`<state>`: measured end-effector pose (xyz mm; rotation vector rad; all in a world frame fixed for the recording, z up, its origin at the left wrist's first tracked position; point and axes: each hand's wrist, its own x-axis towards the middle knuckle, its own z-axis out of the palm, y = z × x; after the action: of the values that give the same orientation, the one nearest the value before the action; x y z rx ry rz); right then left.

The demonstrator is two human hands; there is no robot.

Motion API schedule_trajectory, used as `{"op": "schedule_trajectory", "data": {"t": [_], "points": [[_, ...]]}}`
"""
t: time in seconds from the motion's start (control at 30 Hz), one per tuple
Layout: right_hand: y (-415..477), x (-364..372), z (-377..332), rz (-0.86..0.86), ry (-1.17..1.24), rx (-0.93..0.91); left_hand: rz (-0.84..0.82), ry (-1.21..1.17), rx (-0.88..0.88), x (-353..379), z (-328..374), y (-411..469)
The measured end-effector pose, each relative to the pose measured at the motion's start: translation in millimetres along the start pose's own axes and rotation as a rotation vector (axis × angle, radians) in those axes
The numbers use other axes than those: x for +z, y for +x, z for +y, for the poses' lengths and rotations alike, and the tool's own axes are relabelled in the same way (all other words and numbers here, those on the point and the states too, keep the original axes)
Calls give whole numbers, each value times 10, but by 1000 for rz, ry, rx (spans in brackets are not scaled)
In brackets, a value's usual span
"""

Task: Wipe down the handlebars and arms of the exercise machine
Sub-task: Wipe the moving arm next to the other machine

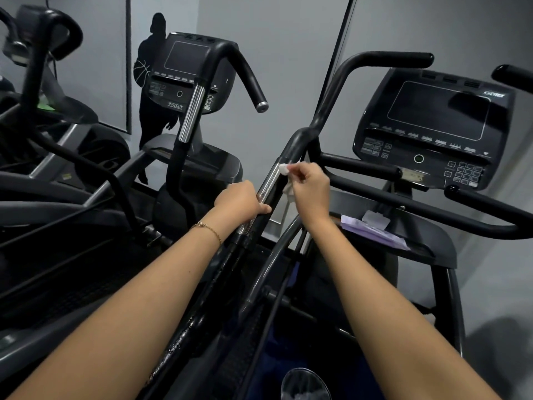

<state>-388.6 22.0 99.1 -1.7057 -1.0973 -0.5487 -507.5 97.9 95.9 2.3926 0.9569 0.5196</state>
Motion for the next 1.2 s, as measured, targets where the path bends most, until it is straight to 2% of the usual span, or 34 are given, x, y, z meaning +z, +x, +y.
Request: {"op": "schedule_trajectory", "data": {"t": [0.17,0.33,0.47,0.5,0.6,0.77,0.83,0.97,1.1,1.2], "points": [[-411,25,66,-68,-46,-184,13,5,39,-3,-37,-25],[-64,15,12,-29,-70,-119,-56,-181,72,-29,-156,-95],[-379,63,54,-17,-142,-263,-56,-262,62,71,-309,-184],[-469,65,66,-41,-150,-288,-54,-268,62,90,-335,-190],[-378,53,50,-161,-206,-210,-74,-298,57,98,-358,-175],[-206,30,-60,-52,-89,-213,-46,-237,59,118,-355,-189],[-343,65,-48,-87,-128,-189,-27,-184,62,131,-366,-205],[-602,40,19,-142,-255,-407,0,-103,79,128,-361,-248],[-332,70,10,-89,-133,-183,-1,-110,78,126,-351,-294],[-407,129,-25,-129,-206,-158,7,-111,80,132,-358,-309]]}}
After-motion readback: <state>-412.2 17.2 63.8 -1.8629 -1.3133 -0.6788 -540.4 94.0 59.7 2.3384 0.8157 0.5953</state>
